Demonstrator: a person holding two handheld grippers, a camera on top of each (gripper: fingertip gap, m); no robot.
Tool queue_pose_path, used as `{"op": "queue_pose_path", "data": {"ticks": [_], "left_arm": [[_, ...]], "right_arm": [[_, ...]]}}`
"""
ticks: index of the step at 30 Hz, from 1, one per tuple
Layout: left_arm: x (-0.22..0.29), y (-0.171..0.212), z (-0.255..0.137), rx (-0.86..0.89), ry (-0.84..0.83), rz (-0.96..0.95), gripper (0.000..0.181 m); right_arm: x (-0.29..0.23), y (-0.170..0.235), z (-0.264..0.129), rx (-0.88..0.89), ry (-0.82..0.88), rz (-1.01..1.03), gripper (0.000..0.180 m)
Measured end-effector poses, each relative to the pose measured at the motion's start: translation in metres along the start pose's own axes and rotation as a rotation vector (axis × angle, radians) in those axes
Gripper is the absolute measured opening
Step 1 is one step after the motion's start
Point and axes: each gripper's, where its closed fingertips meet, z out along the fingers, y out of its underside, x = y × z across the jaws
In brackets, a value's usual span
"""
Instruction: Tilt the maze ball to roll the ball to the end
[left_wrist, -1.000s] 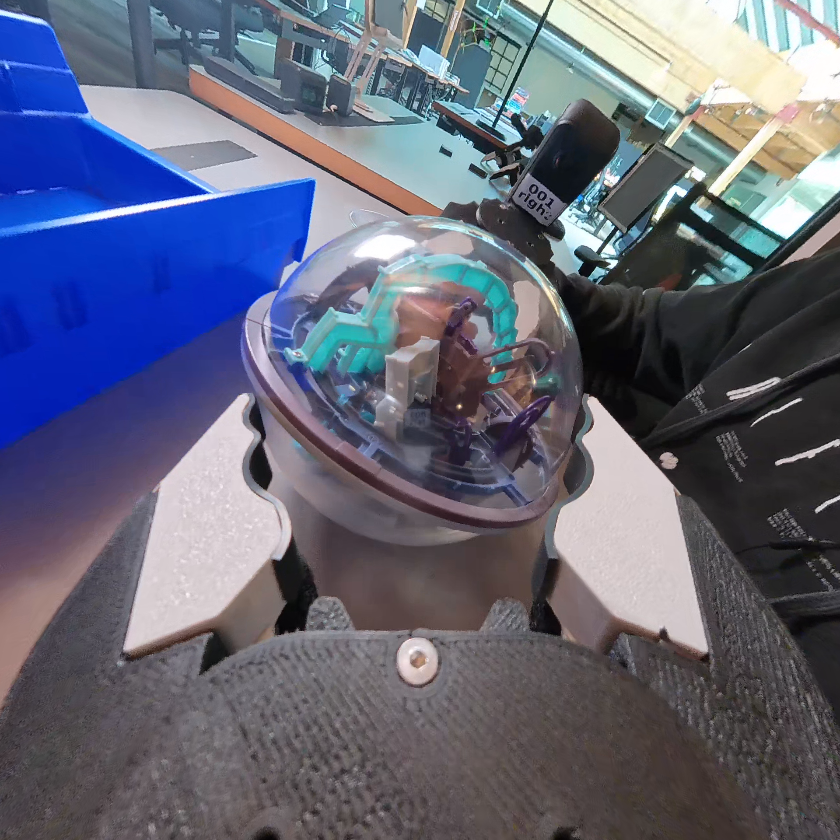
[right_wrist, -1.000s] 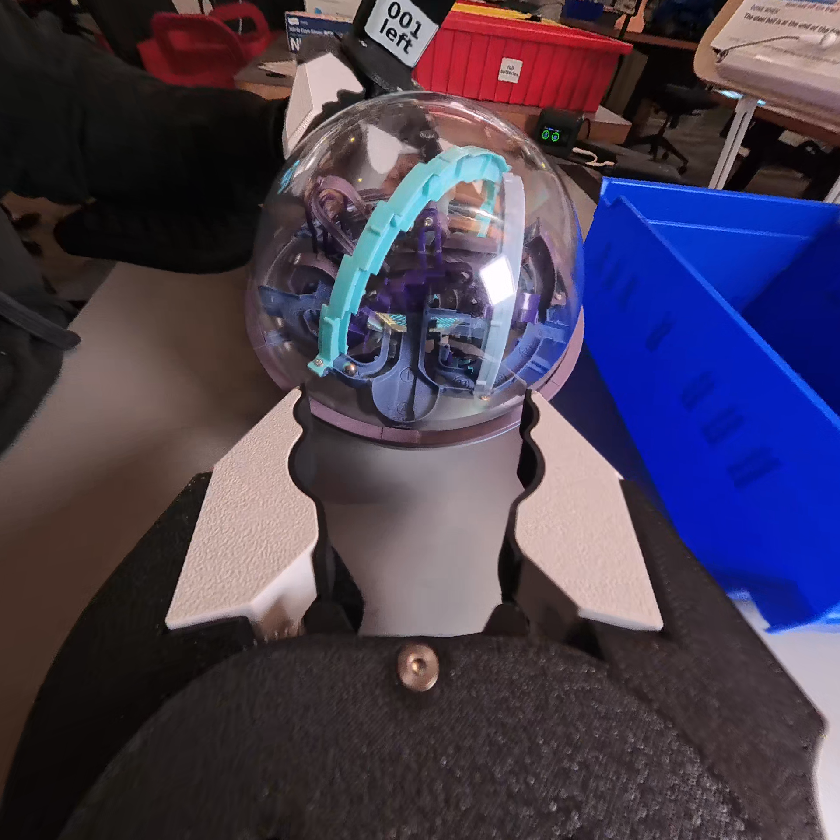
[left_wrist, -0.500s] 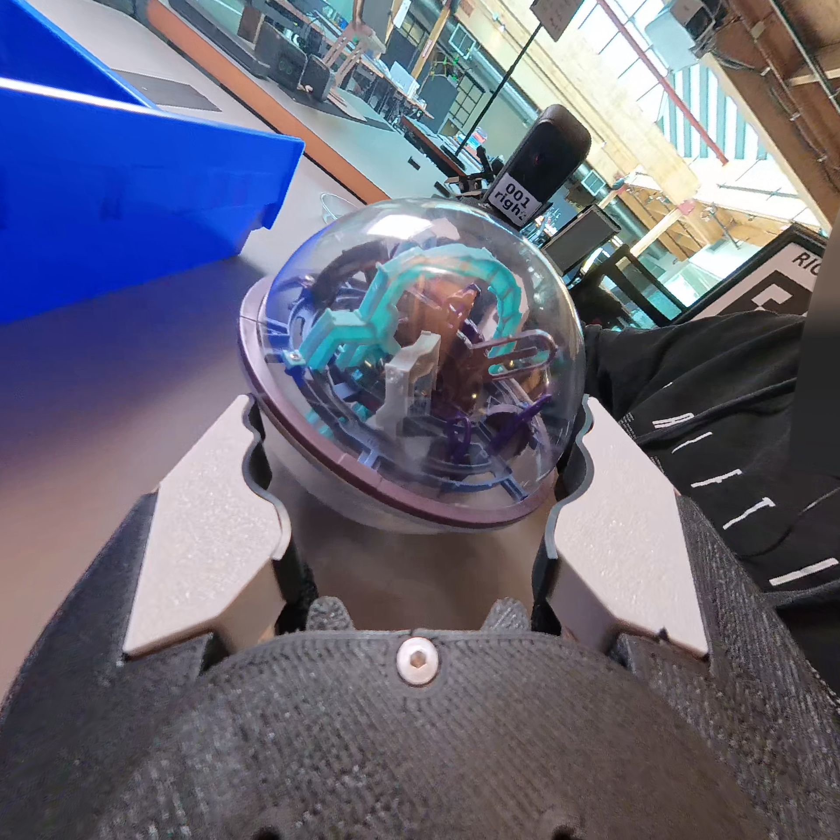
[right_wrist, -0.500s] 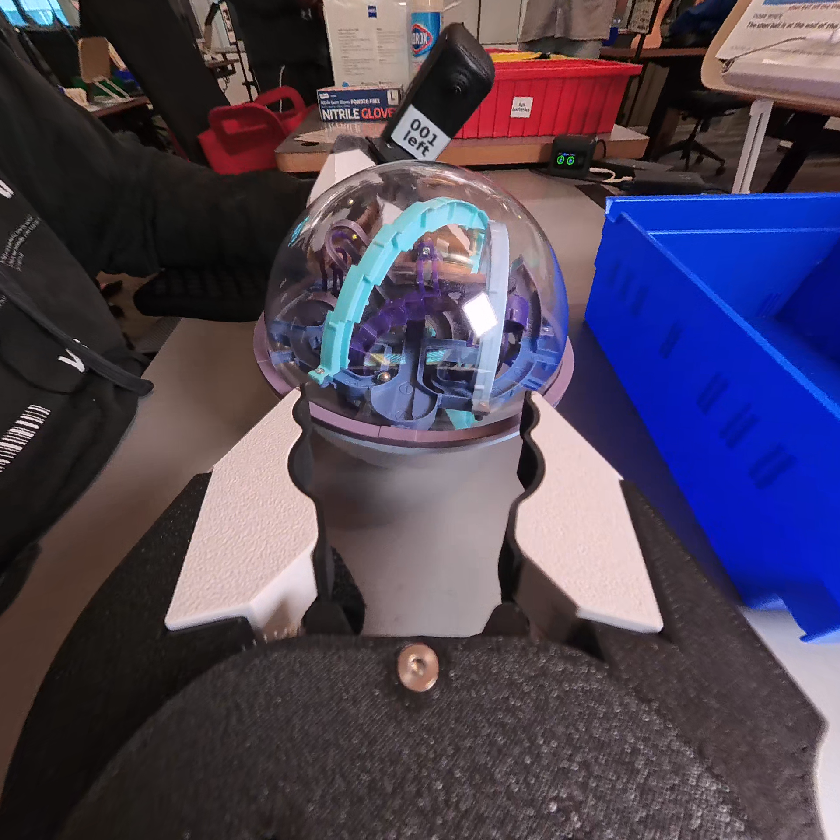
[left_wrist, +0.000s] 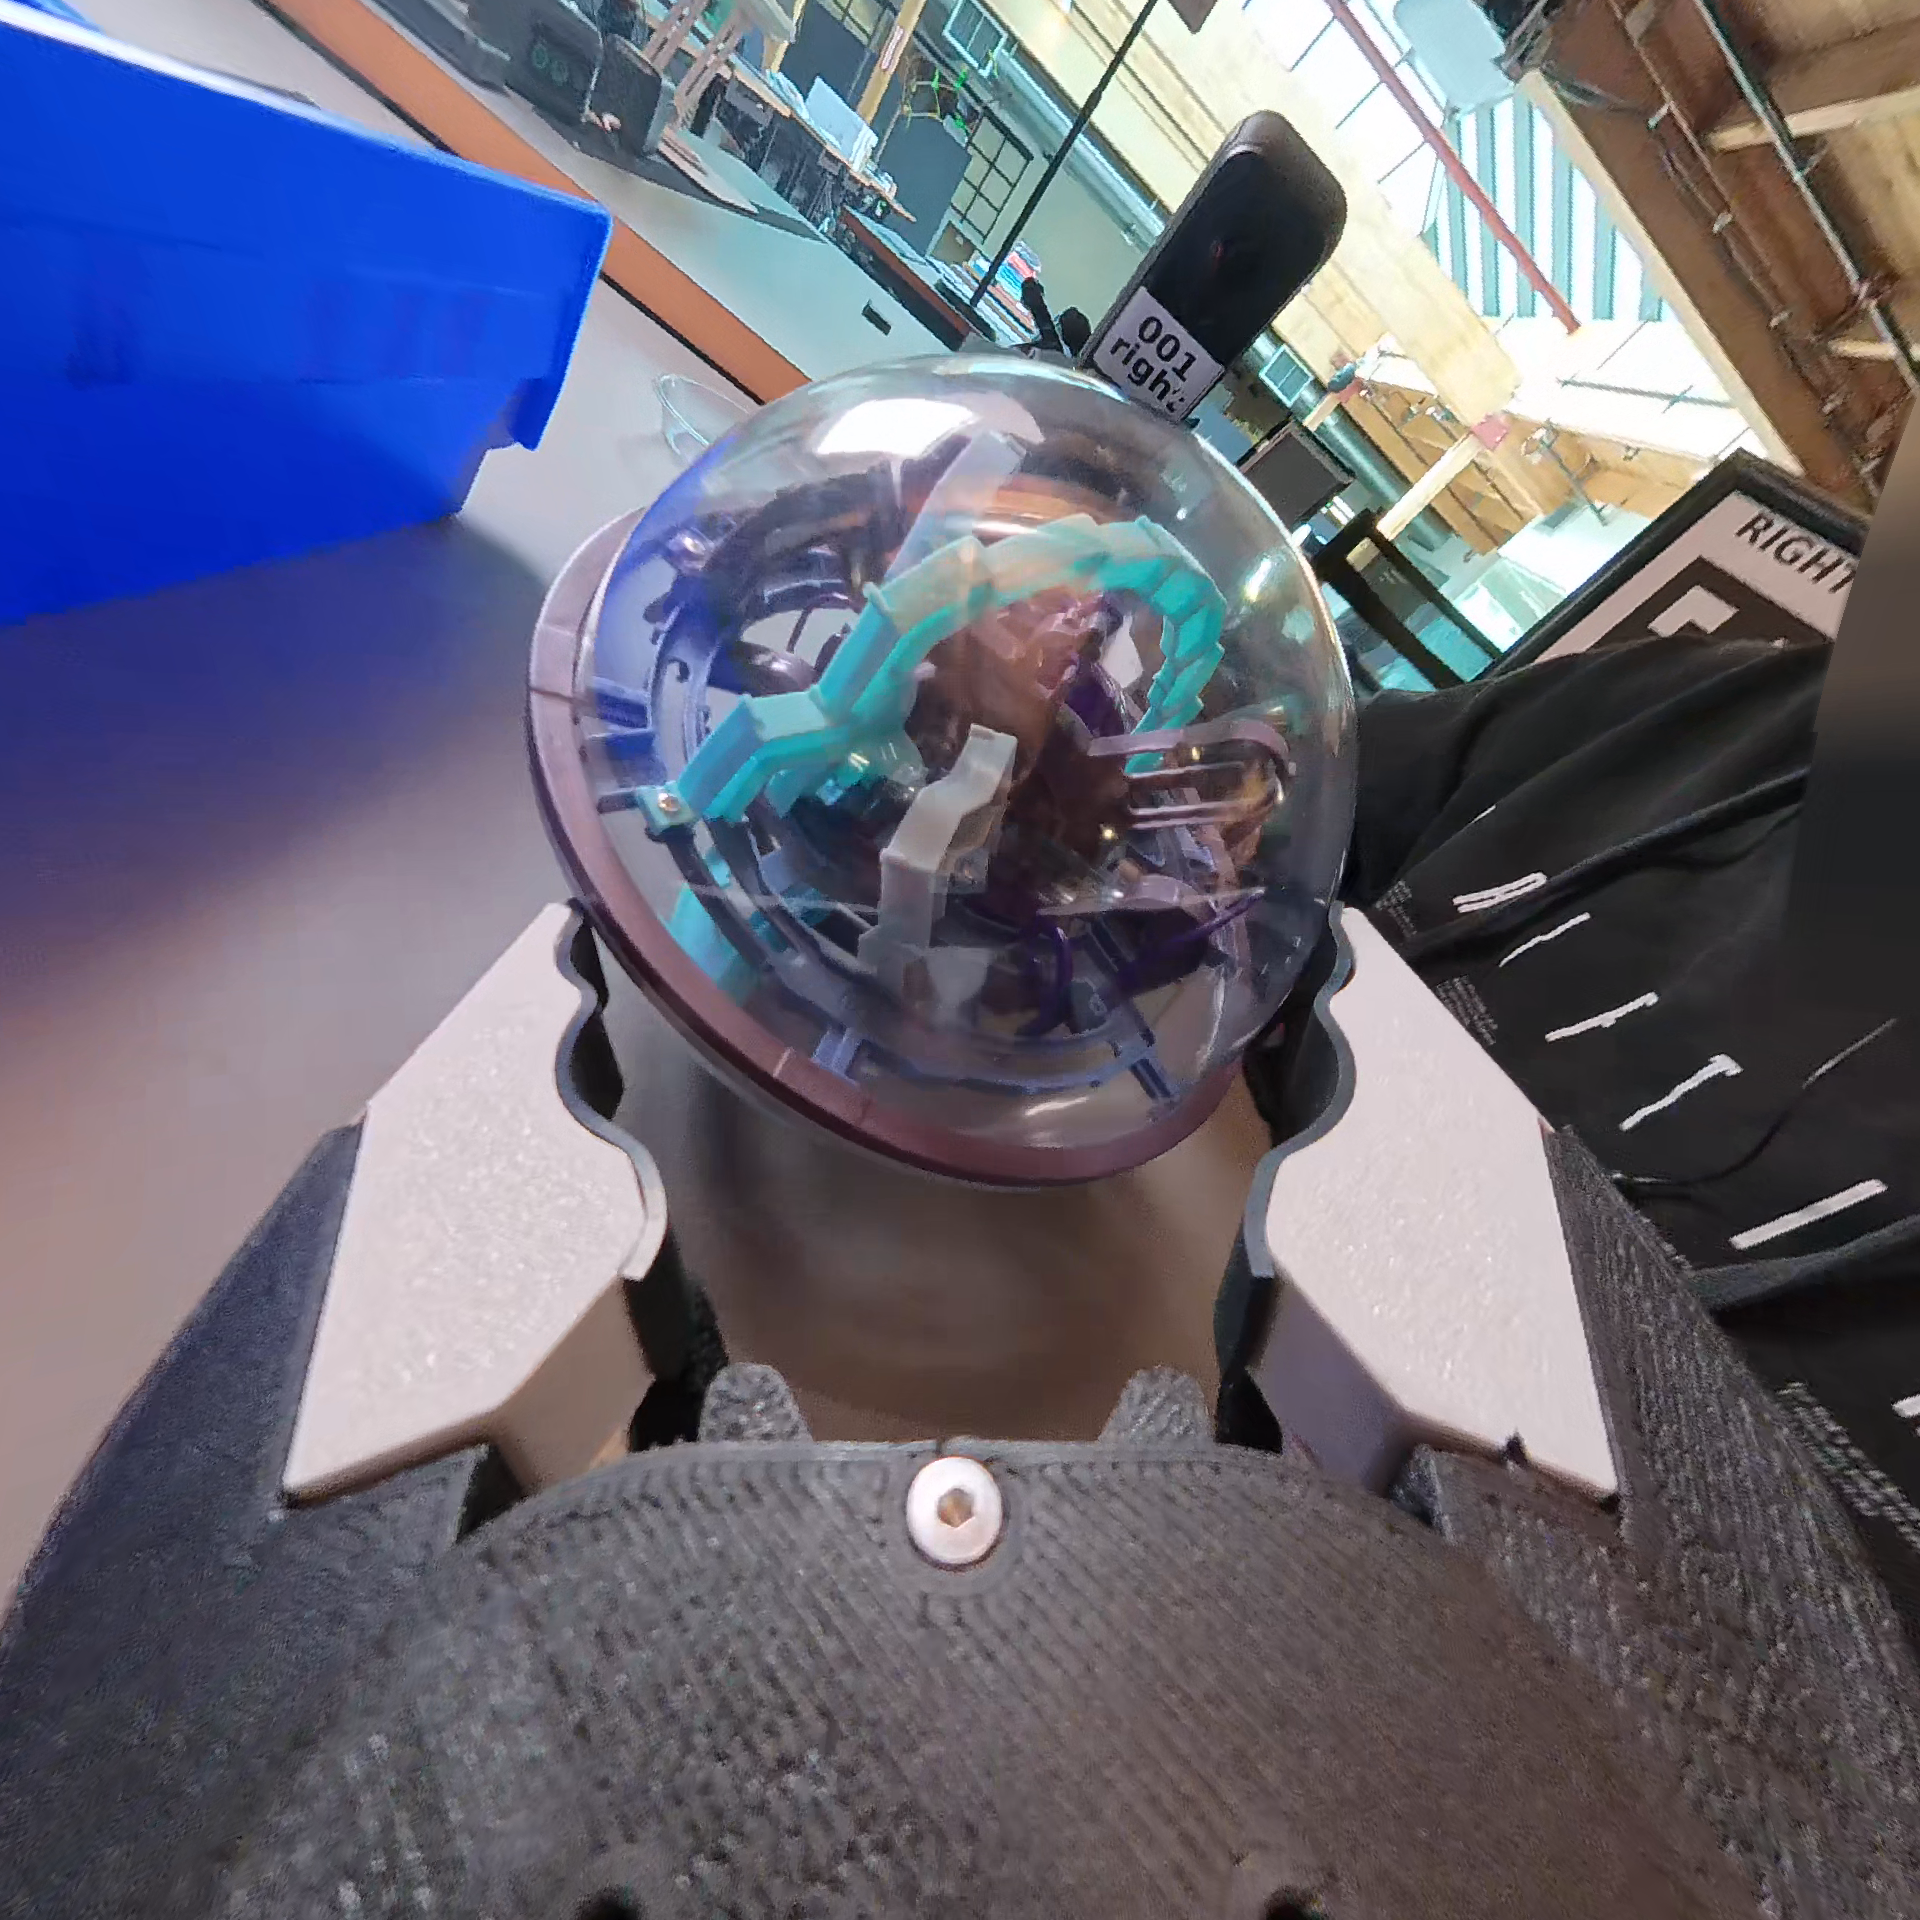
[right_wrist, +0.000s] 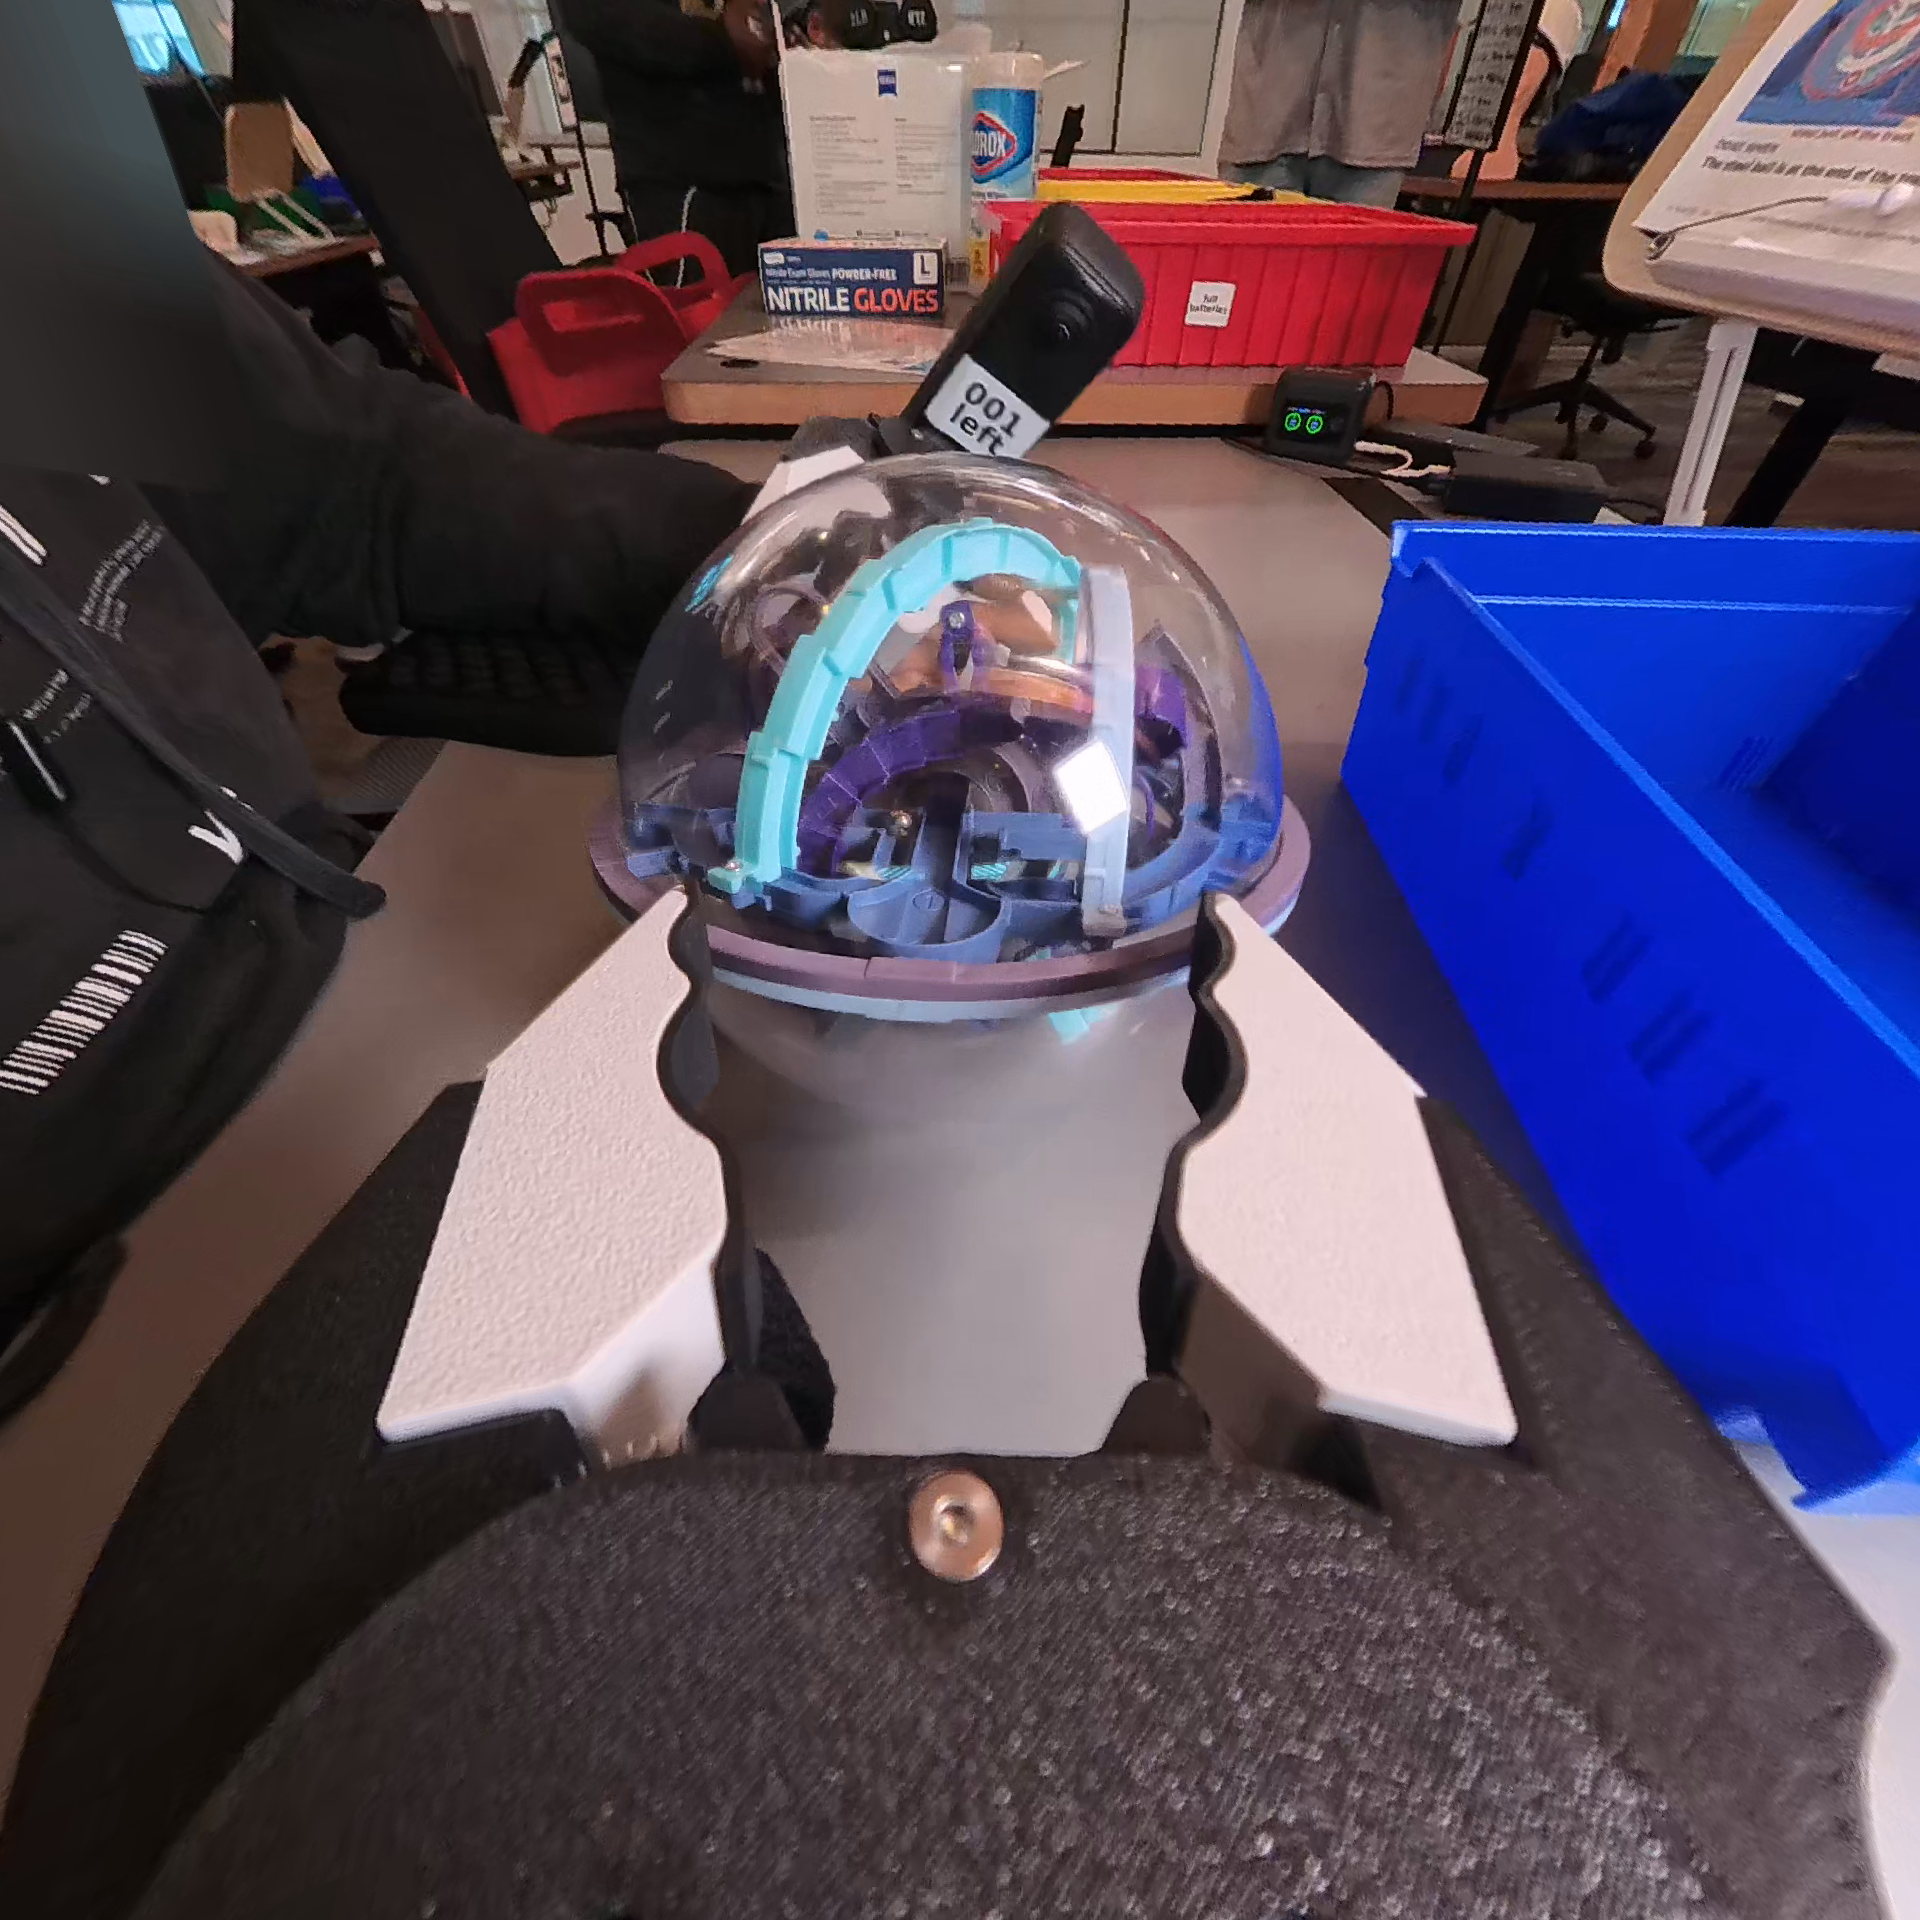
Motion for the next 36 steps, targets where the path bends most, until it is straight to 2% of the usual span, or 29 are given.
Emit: {"op": "queue_pose_path", "data": {"ticks": [10, 15, 24, 36], "left_arm": [[0.003, -0.006, -0.001, 0.028, -0.11, 0.323, 0.131], [0.003, -0.001, -0.001, 0.006, -0.118, 0.374, 0.131], [-0.001, 0.009, -0.001, -0.037, -0.063, 0.227, 0.127], [-0.003, -0.002, -0.002, -0.001, -0.11, 0.207, 0.126]], "right_arm": [[0.0, 0.002, -0.001, -0.016, 0.023, -0.08, 0.088], [-0.002, -0.005, -0.002, 0.022, 0.015, -0.084, 0.085], [-0.001, -0.012, -0.002, 0.044, 0.027, -0.055, 0.085], [0.007, -0.002, -0.004, 0.028, 0.029, -0.013, 0.086]]}}
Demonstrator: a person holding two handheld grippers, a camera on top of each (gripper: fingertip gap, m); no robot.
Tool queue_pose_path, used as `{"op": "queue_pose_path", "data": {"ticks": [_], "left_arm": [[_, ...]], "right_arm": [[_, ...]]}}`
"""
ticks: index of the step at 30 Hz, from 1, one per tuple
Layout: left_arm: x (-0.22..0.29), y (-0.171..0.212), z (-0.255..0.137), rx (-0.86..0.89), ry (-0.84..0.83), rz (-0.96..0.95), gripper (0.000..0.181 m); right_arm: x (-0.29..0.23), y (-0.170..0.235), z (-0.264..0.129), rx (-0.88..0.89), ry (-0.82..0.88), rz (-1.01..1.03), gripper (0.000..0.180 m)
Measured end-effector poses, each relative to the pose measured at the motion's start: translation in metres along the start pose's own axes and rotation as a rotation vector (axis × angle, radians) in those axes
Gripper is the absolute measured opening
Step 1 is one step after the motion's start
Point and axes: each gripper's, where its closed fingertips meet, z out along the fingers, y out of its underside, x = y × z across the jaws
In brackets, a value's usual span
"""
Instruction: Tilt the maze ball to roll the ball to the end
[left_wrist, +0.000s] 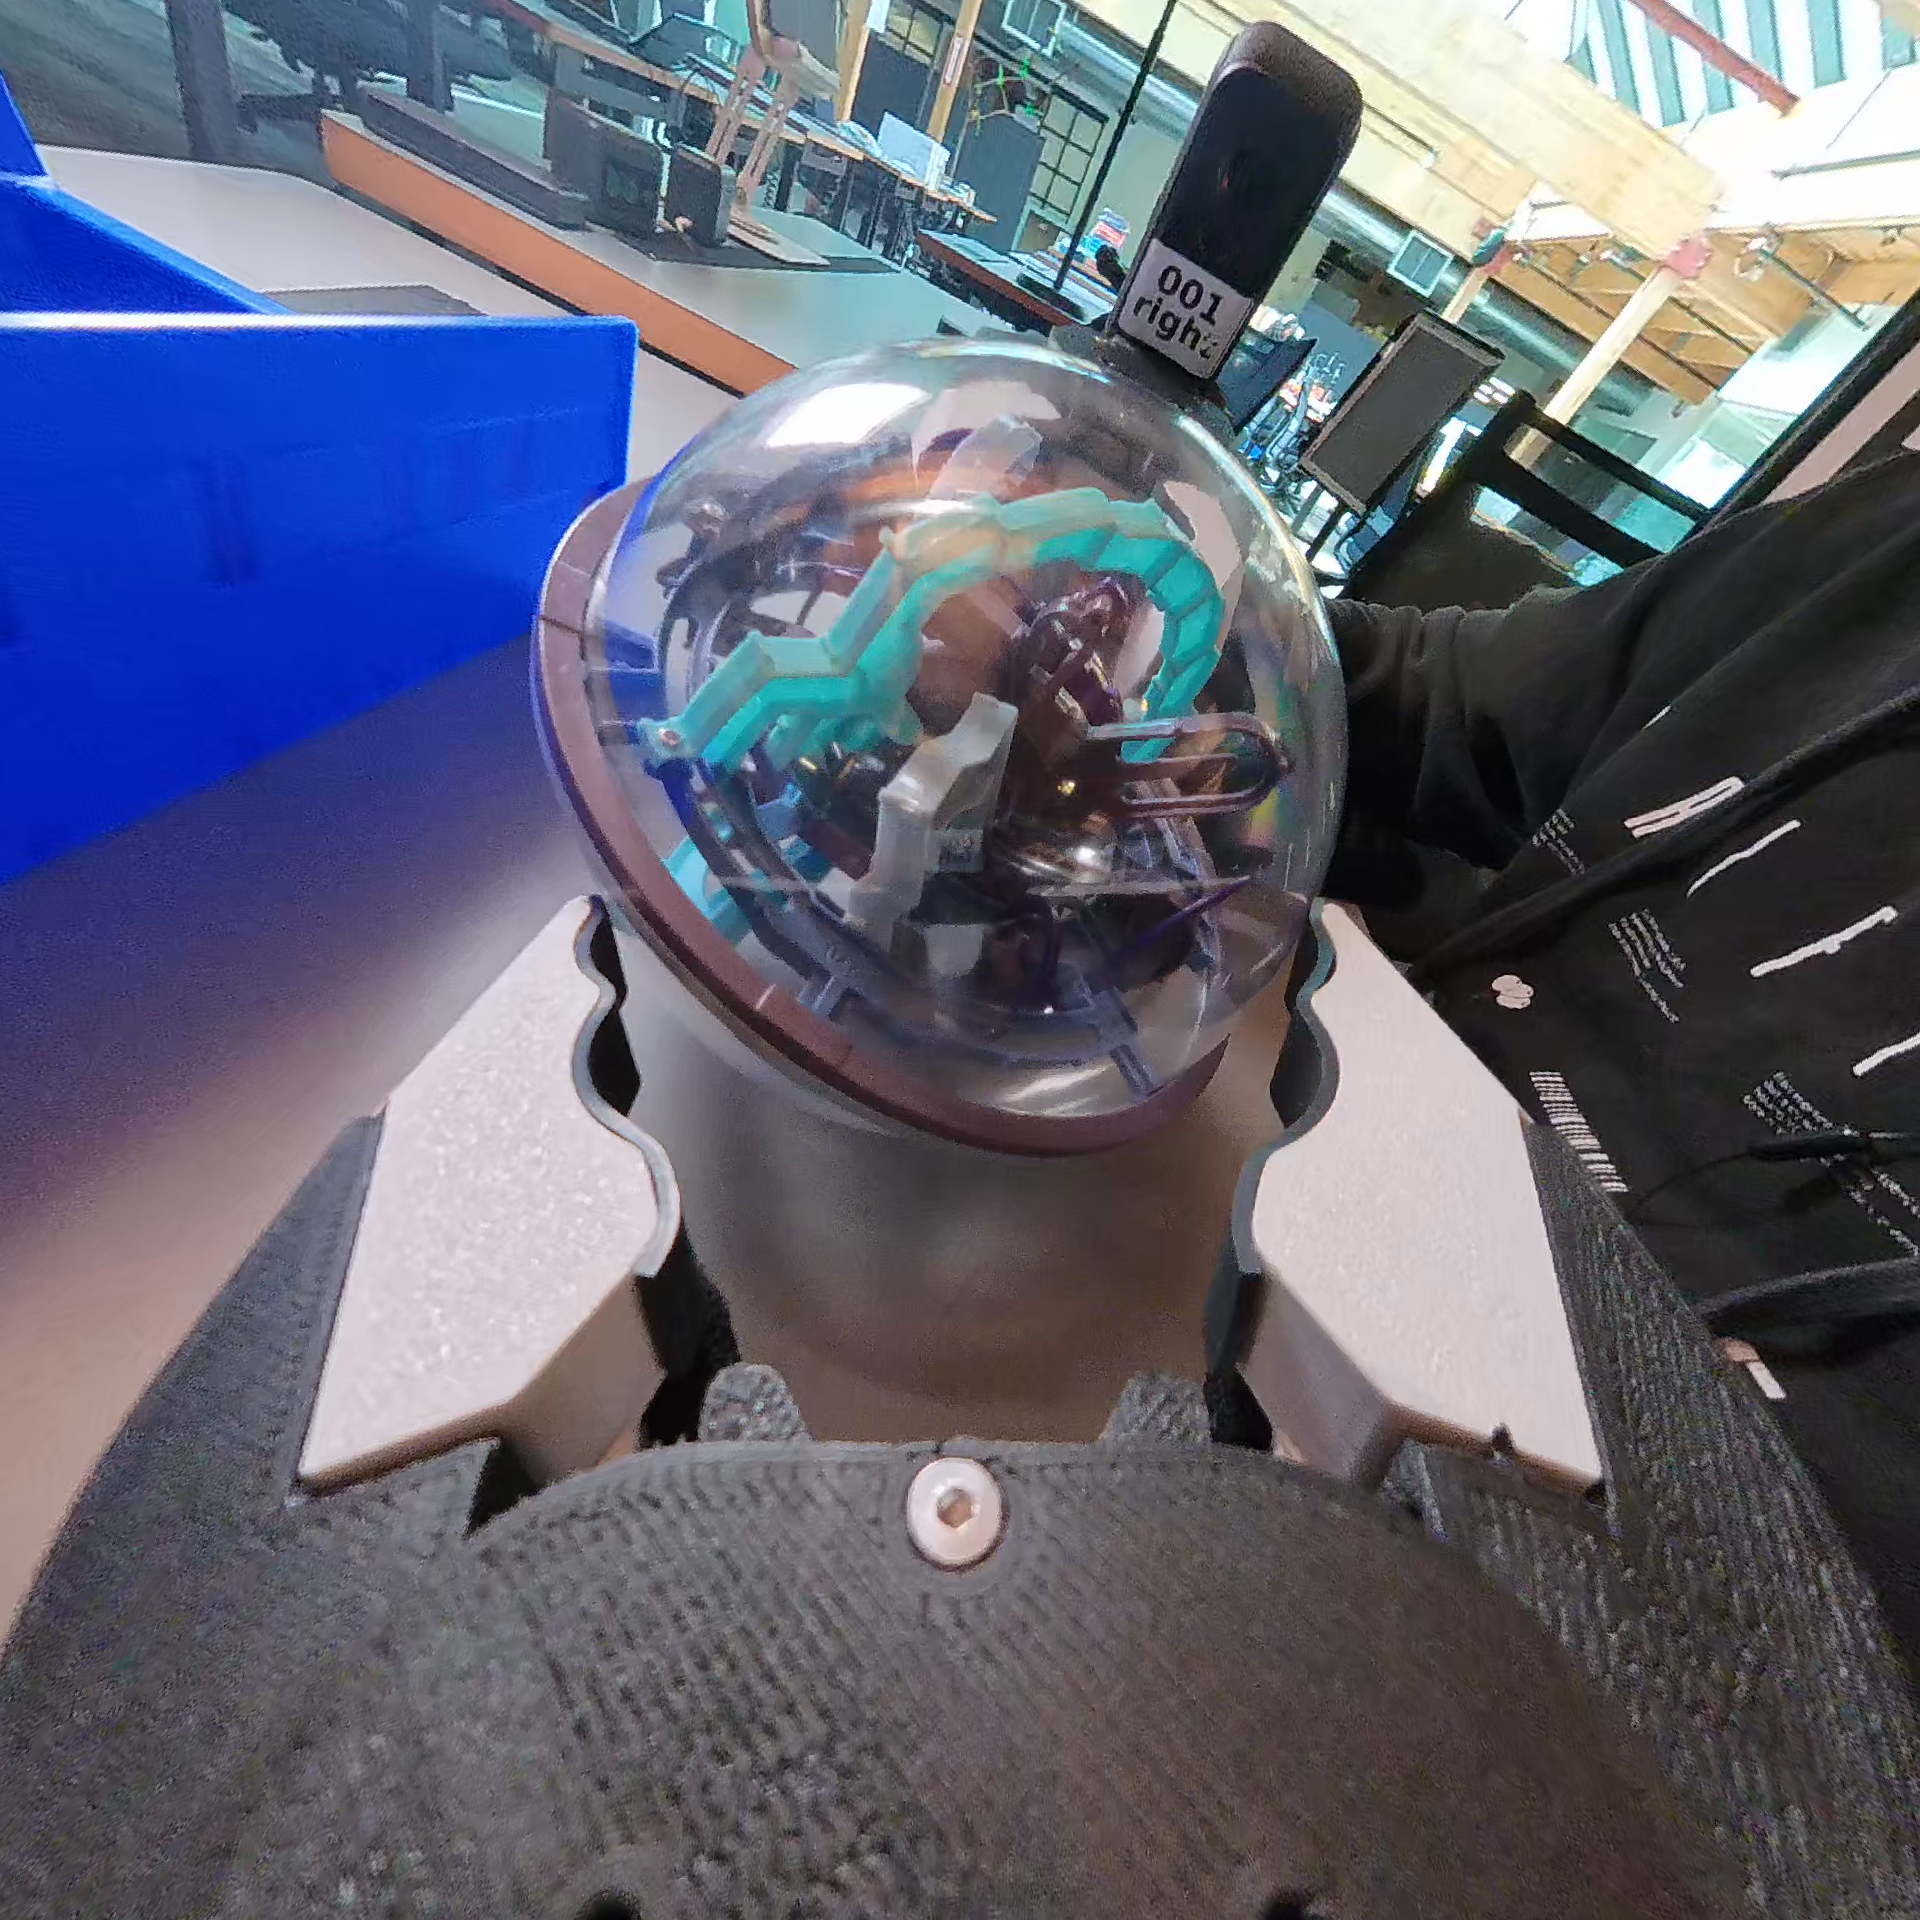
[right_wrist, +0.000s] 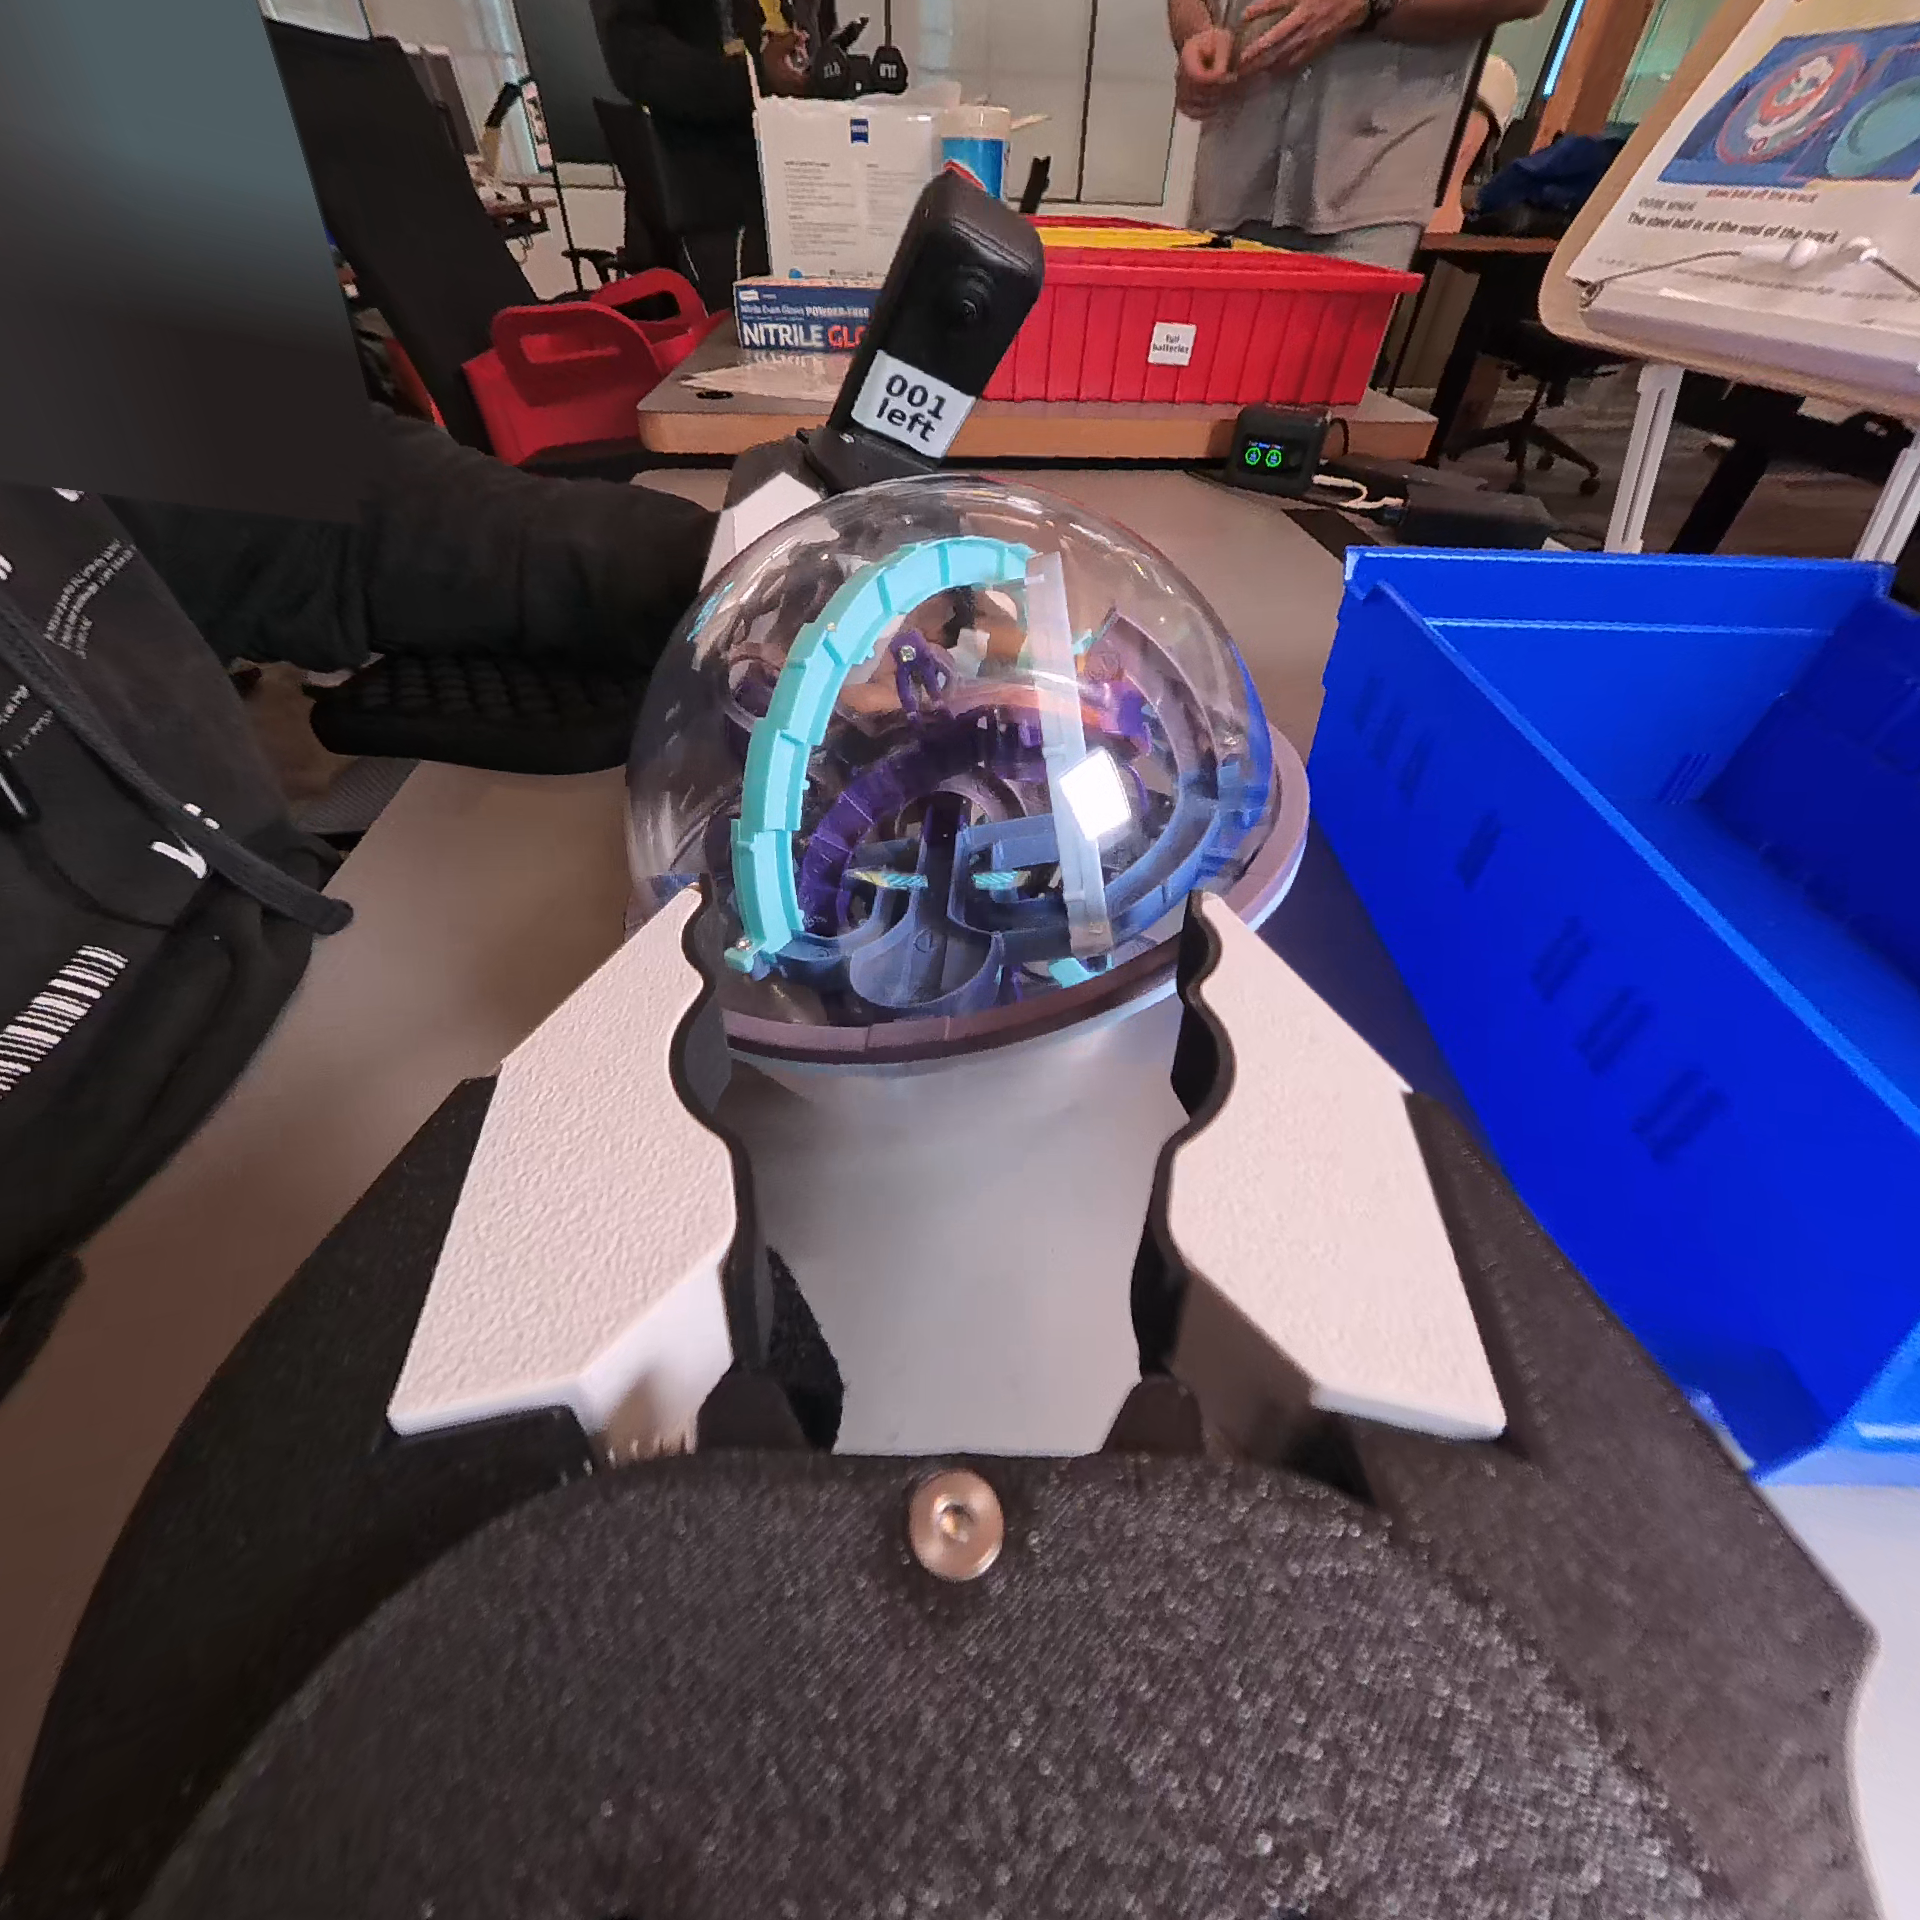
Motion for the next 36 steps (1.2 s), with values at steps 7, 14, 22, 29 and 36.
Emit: {"op": "queue_pose_path", "data": {"ticks": [7, 14, 22, 29, 36], "left_arm": [[-0.003, -0.004, 0.002, 0.008, -0.016, -0.091, 0.126], [-0.008, -0.011, 0.004, 0.03, -0.027, -0.212, 0.126], [-0.015, -0.017, 0.006, 0.038, -0.029, -0.409, 0.126], [-0.018, -0.019, 0.006, 0.027, -0.024, -0.523, 0.125], [-0.018, -0.029, -0.001, 0.048, -0.06, -0.373, 0.125]], "right_arm": [[0.006, 0.002, -0.001, 0.035, -0.015, 0.1, 0.088], [0.014, 0.006, -0.003, 0.064, -0.036, 0.229, 0.088], [0.023, 0.009, -0.004, 0.082, -0.061, 0.407, 0.088], [0.024, 0.013, -0.002, 0.068, -0.076, 0.467, 0.089], [0.01, 0.031, 0.005, -0.049, -0.074, 0.3, 0.082]]}}
